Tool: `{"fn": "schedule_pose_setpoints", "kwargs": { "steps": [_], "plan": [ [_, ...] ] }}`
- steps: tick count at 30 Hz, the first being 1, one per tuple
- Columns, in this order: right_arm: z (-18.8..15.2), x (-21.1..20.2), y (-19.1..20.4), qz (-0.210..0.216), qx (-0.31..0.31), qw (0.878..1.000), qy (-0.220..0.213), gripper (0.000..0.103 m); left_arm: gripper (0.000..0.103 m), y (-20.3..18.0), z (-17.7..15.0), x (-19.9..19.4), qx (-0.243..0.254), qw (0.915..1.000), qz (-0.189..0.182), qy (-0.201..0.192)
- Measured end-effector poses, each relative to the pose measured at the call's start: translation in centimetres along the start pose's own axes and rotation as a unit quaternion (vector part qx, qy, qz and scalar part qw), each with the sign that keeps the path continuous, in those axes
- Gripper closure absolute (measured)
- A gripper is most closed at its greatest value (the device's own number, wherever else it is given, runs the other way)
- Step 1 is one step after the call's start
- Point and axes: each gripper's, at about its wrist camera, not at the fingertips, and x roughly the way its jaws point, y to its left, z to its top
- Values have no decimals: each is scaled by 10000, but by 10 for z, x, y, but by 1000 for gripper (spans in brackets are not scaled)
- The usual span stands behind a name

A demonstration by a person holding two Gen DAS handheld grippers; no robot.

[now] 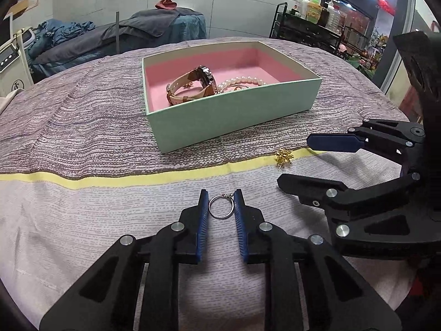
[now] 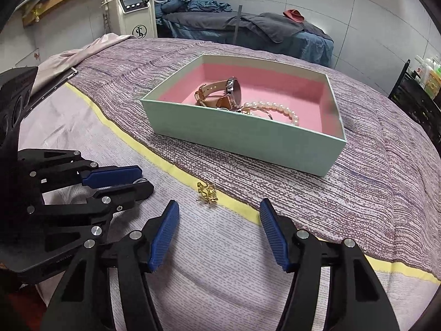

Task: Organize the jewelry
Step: 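Grasp the gold flower earring with the right tool while the left tool holds the silver ring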

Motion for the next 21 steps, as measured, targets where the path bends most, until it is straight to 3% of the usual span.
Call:
{"fn": "schedule_pose_setpoints", "kwargs": {
  "steps": [4,8,10,21],
  "plan": [
    [6,8,2,0,-10,10000,56,59,84,5,-2,-3,-81,10000,25,0],
    [9,11,0,71,66,9999,65,81,84,6,-4,-4,-111,9999,24,-6],
    [10,12,-1,98,99,9999,57,87,84,6,-4,-3,-106,9999,31,-9],
    [6,3,-8,97,298,9995,-47,87,84,6,-6,-11,-129,9999,-41,-91]
  ]
}}
